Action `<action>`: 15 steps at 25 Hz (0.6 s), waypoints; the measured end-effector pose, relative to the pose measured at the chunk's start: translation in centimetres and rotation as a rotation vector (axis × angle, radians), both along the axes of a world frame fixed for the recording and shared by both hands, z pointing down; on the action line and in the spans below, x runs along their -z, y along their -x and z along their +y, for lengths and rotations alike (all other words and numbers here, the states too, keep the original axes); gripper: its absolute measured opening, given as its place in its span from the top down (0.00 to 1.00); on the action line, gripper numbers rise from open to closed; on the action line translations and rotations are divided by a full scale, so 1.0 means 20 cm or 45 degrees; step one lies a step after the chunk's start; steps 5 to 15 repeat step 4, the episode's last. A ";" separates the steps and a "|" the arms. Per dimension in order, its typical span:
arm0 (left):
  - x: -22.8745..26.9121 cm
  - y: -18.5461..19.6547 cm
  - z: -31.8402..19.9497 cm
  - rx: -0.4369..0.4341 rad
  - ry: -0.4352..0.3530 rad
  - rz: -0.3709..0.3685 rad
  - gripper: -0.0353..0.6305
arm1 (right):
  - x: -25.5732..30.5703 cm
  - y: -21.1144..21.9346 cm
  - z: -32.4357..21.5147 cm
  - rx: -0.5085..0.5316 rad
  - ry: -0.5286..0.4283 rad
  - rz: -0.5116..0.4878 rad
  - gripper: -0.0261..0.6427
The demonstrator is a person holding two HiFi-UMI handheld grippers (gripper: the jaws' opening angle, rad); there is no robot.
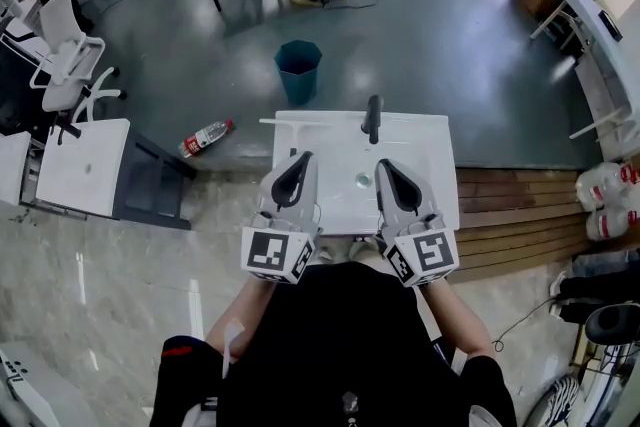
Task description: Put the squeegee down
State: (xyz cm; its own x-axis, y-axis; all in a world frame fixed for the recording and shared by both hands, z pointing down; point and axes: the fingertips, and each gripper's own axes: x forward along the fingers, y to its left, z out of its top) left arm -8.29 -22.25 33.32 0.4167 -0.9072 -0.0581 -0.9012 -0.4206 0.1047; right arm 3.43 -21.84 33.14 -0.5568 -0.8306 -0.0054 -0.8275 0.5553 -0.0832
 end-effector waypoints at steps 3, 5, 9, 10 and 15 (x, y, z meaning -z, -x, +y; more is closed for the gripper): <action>-0.01 0.00 0.01 -0.005 0.000 0.005 0.94 | -0.01 0.01 0.01 0.003 0.005 -0.003 0.96; -0.01 0.00 0.01 -0.005 0.002 0.007 0.94 | -0.02 0.02 0.01 0.005 0.006 -0.003 0.96; -0.01 0.00 0.01 -0.005 0.002 0.007 0.94 | -0.02 0.02 0.01 0.005 0.006 -0.003 0.96; -0.01 0.00 0.01 -0.005 0.002 0.007 0.94 | -0.02 0.02 0.01 0.005 0.006 -0.003 0.96; -0.01 0.00 0.01 -0.005 0.002 0.007 0.94 | -0.02 0.02 0.01 0.005 0.006 -0.003 0.96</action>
